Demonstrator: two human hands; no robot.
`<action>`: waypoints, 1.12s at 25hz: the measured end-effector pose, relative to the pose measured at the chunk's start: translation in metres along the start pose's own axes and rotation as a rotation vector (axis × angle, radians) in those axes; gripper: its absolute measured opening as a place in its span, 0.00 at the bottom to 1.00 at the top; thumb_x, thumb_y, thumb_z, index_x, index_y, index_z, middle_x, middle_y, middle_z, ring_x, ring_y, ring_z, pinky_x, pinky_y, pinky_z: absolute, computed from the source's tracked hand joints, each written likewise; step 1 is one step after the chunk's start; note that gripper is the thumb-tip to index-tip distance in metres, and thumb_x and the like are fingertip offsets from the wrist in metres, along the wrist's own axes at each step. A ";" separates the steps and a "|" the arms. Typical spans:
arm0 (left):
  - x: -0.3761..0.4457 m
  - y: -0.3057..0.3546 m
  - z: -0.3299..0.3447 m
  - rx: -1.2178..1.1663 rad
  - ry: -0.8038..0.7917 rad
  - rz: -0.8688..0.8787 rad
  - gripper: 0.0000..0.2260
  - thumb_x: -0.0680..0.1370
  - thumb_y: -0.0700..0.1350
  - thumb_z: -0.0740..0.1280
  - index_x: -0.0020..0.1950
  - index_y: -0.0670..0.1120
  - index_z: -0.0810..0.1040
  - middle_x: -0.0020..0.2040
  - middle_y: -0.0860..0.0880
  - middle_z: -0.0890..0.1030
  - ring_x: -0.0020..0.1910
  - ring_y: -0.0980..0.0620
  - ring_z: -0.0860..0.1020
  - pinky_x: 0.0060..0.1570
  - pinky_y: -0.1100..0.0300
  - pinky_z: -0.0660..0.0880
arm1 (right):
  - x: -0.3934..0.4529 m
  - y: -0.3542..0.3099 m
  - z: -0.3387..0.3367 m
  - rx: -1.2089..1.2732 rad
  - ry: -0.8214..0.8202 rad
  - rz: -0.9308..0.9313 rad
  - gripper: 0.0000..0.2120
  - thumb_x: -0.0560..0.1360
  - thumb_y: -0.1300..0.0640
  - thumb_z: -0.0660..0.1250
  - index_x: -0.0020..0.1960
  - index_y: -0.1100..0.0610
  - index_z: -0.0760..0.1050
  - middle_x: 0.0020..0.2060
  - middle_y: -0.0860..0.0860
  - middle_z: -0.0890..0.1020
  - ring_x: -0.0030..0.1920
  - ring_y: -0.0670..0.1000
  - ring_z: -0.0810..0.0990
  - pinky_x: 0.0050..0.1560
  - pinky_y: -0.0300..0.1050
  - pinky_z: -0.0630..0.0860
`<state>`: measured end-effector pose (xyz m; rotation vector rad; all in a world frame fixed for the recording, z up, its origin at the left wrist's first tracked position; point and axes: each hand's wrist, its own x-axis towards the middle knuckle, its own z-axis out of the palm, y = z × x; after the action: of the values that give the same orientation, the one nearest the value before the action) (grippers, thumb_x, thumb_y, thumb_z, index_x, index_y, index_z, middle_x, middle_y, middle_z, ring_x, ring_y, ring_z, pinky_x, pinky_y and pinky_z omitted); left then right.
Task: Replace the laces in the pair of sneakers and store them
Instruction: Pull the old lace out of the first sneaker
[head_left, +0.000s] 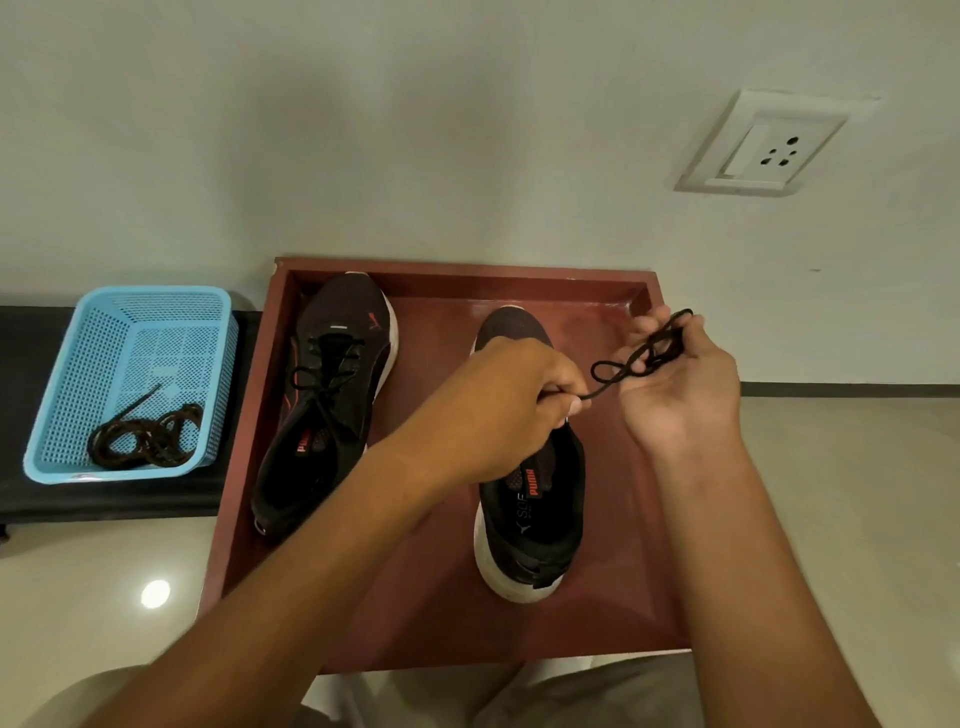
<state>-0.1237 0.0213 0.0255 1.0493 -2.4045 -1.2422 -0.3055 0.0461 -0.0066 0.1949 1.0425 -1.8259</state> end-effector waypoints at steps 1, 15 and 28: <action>0.001 -0.001 0.001 0.003 0.008 -0.007 0.13 0.81 0.44 0.69 0.39 0.58 0.80 0.32 0.60 0.78 0.34 0.65 0.77 0.35 0.71 0.66 | 0.000 0.001 -0.001 0.009 0.006 0.014 0.14 0.87 0.54 0.53 0.43 0.52 0.69 0.30 0.46 0.75 0.26 0.45 0.70 0.35 0.40 0.62; 0.004 -0.036 -0.042 0.070 0.441 -0.100 0.04 0.79 0.45 0.72 0.46 0.51 0.86 0.40 0.59 0.84 0.42 0.63 0.81 0.42 0.73 0.73 | -0.041 0.040 0.021 -1.233 -0.515 -0.350 0.17 0.81 0.48 0.69 0.44 0.61 0.84 0.34 0.60 0.82 0.35 0.61 0.80 0.36 0.49 0.72; 0.002 -0.017 -0.017 -0.076 0.106 -0.072 0.07 0.81 0.42 0.70 0.47 0.48 0.87 0.37 0.55 0.84 0.35 0.59 0.80 0.40 0.62 0.78 | -0.009 0.021 0.014 -0.247 -0.074 -0.245 0.14 0.87 0.53 0.57 0.44 0.53 0.72 0.42 0.54 0.85 0.36 0.48 0.76 0.39 0.40 0.72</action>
<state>-0.1086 0.0030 0.0225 1.1583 -2.2417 -1.2567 -0.2799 0.0396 -0.0048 -0.1544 1.2711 -1.8829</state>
